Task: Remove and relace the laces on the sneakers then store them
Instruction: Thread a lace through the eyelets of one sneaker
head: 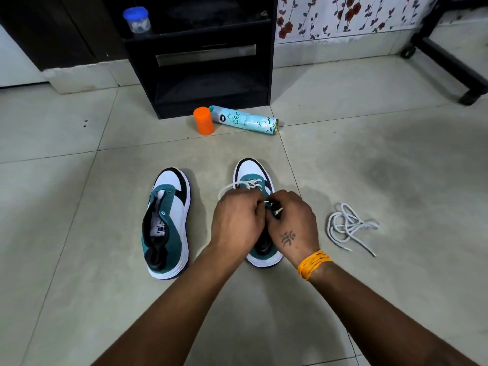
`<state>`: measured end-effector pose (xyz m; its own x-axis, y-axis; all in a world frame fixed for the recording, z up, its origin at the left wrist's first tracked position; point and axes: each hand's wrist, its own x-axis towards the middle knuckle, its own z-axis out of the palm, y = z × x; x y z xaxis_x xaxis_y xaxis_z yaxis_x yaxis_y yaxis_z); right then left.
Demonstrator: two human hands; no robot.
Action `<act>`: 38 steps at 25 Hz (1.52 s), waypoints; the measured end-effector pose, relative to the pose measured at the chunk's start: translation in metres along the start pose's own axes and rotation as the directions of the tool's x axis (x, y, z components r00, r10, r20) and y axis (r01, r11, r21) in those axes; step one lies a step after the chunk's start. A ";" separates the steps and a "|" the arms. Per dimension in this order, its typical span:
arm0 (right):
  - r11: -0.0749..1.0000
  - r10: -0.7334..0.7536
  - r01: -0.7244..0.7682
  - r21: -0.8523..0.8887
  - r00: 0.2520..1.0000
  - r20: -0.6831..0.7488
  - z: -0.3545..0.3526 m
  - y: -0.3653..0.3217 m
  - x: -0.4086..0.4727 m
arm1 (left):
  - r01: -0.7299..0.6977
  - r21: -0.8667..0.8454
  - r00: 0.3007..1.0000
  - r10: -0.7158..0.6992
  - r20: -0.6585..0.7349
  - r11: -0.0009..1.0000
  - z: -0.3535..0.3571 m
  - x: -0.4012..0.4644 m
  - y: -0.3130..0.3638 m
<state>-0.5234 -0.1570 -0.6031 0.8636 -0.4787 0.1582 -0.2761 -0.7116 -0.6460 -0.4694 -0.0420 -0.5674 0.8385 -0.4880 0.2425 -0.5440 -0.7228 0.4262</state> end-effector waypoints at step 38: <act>0.967 -0.217 0.208 0.149 0.975 0.050 -0.002 0.018 0.019 | 0.180 -0.214 0.964 -0.216 -0.157 0.960 0.023 -0.015 -0.006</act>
<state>-0.5126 -0.1801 -0.6097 0.9231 -0.2861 0.2569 -0.0248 -0.7111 -0.7026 -0.4794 -0.0415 -0.5935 0.9306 -0.2372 0.2786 -0.3641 -0.6770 0.6396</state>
